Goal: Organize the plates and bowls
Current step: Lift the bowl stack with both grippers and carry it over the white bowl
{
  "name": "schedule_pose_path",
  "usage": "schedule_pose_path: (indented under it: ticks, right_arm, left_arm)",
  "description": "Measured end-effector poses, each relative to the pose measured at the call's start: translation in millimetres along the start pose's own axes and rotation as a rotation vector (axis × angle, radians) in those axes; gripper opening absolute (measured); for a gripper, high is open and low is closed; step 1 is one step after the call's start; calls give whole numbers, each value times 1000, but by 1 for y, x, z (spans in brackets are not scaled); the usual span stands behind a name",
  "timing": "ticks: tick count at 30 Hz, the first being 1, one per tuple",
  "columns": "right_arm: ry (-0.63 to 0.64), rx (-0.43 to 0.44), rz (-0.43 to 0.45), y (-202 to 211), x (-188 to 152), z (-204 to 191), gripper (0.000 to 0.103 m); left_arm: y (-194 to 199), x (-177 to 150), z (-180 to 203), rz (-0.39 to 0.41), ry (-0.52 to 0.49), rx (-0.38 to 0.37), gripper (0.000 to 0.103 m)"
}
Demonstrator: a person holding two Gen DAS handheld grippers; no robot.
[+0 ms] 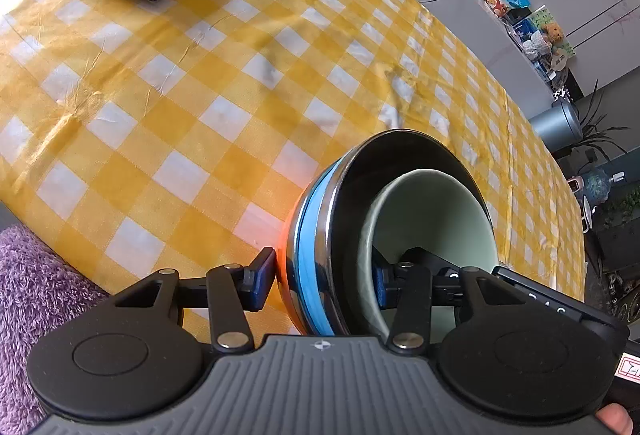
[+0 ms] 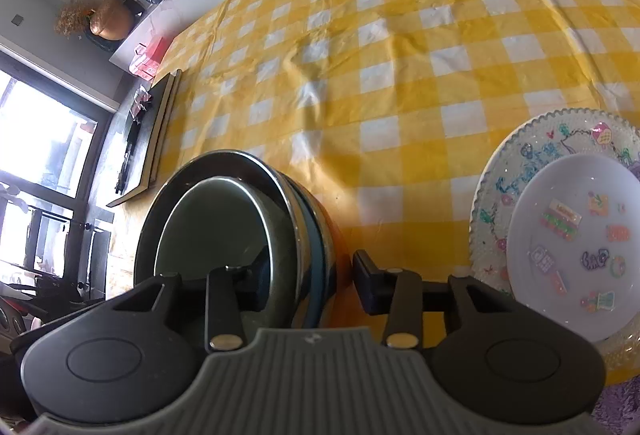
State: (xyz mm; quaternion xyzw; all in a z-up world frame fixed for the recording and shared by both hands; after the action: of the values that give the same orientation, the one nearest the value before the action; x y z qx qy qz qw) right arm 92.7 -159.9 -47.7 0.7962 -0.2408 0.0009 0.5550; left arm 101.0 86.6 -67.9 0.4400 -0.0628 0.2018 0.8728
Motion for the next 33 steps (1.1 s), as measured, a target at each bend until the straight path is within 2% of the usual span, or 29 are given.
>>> schedule_pose_path:
  ticks: [11, 17, 26, 33]
  right_arm:
    - [6, 24, 8, 3, 2, 0, 37]
    - [-5, 27, 24, 21, 8, 10, 36]
    - [-78, 14, 85, 72, 14, 63, 36]
    - [-153, -32, 133, 105, 14, 117, 36]
  left_arm:
    - [6, 3, 6, 14, -14, 15, 52]
    - [7, 2, 29, 19, -45, 4, 52]
    - [-5, -15, 92, -11, -134, -43, 51]
    - [-38, -35, 136, -97, -177, -96, 51]
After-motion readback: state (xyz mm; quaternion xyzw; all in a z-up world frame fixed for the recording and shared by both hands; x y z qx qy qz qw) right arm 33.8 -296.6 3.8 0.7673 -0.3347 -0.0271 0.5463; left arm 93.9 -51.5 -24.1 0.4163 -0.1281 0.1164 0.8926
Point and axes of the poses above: each gripper's, at about its wrist camera, not at the fingertips, and y roughly against the way its jaws point, z to its right, x to its top, the point moved 1 cm from there along -y, roughly the way its jaws point, and after that the axes turned 10 degrees about -x, right-handed, at the moved point
